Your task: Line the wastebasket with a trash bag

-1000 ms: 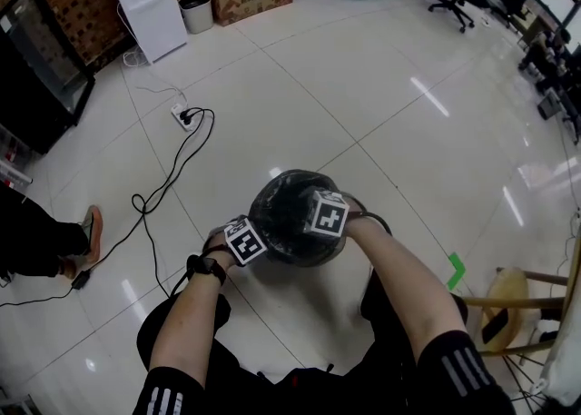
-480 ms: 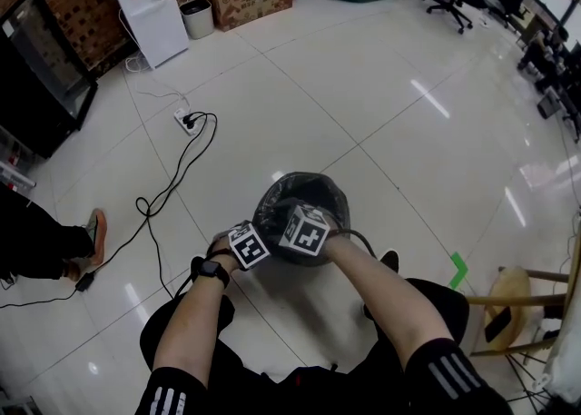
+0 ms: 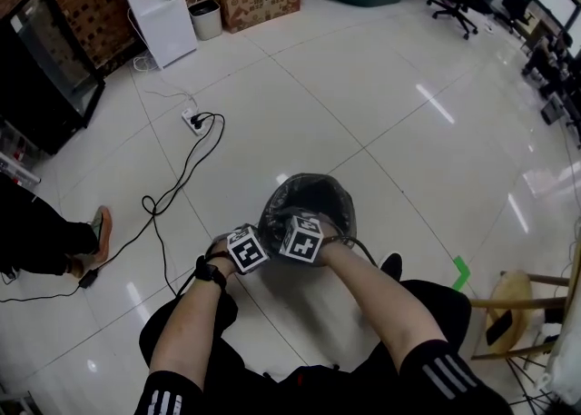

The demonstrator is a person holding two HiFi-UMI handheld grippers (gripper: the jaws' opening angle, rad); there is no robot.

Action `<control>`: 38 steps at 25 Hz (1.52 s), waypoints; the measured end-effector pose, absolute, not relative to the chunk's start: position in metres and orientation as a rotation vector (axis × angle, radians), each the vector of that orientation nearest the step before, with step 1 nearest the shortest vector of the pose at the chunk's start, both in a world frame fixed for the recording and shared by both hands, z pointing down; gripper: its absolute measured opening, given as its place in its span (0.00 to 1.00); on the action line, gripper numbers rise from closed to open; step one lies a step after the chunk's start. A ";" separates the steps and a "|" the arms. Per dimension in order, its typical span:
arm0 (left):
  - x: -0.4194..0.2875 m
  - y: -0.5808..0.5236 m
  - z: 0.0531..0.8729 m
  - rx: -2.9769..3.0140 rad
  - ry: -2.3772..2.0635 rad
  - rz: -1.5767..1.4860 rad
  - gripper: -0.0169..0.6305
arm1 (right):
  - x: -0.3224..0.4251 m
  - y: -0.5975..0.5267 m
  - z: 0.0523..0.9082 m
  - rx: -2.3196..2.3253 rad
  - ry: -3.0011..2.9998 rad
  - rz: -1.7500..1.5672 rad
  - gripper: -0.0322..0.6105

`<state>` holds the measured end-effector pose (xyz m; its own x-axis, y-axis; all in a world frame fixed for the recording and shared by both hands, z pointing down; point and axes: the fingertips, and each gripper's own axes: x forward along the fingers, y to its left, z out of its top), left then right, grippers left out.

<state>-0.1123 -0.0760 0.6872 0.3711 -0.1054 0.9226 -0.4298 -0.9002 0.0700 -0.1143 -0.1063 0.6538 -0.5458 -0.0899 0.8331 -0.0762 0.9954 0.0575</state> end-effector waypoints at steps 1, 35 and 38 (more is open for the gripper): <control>-0.119 -0.075 0.682 2.334 -0.484 1.539 0.47 | -0.114 -0.106 0.655 0.118 -2.147 -0.011 0.53; -0.077 -0.100 0.467 2.653 -0.911 0.966 0.47 | 0.036 -0.134 0.438 0.849 -2.618 0.361 0.06; -0.071 -0.106 0.456 2.694 -0.907 0.986 0.47 | 0.036 -0.138 0.425 0.837 -2.615 0.319 0.06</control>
